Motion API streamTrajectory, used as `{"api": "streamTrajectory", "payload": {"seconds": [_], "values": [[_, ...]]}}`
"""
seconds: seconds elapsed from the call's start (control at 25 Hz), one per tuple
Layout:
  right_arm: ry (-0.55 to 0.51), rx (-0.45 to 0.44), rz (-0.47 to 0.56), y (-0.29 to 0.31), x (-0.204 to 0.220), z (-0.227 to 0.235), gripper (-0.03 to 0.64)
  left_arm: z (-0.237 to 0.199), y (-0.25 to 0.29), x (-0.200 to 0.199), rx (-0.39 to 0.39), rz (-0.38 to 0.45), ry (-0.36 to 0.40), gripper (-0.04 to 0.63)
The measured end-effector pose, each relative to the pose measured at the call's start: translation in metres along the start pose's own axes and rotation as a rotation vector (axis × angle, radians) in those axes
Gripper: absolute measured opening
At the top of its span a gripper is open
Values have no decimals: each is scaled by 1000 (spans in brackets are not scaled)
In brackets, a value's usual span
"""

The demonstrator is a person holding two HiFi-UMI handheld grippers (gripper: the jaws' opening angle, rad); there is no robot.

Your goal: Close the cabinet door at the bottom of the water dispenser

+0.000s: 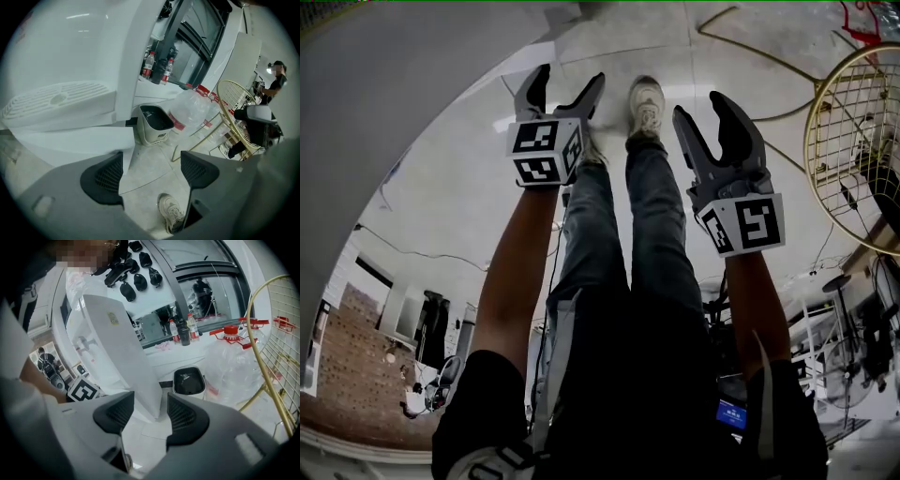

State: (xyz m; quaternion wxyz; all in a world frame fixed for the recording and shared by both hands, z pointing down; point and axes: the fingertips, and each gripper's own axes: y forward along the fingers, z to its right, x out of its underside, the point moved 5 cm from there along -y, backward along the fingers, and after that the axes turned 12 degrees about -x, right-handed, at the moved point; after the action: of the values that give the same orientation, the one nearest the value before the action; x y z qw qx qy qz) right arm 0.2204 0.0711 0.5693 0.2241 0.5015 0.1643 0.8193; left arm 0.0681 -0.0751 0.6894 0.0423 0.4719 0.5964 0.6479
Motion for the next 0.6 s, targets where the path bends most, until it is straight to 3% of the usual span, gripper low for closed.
{"api": "streamTrajectory", "payload": {"seconds": [0.6], "values": [[1, -3, -11, 7, -5, 12, 222, -6, 14, -14, -16, -1, 8, 397]]}}
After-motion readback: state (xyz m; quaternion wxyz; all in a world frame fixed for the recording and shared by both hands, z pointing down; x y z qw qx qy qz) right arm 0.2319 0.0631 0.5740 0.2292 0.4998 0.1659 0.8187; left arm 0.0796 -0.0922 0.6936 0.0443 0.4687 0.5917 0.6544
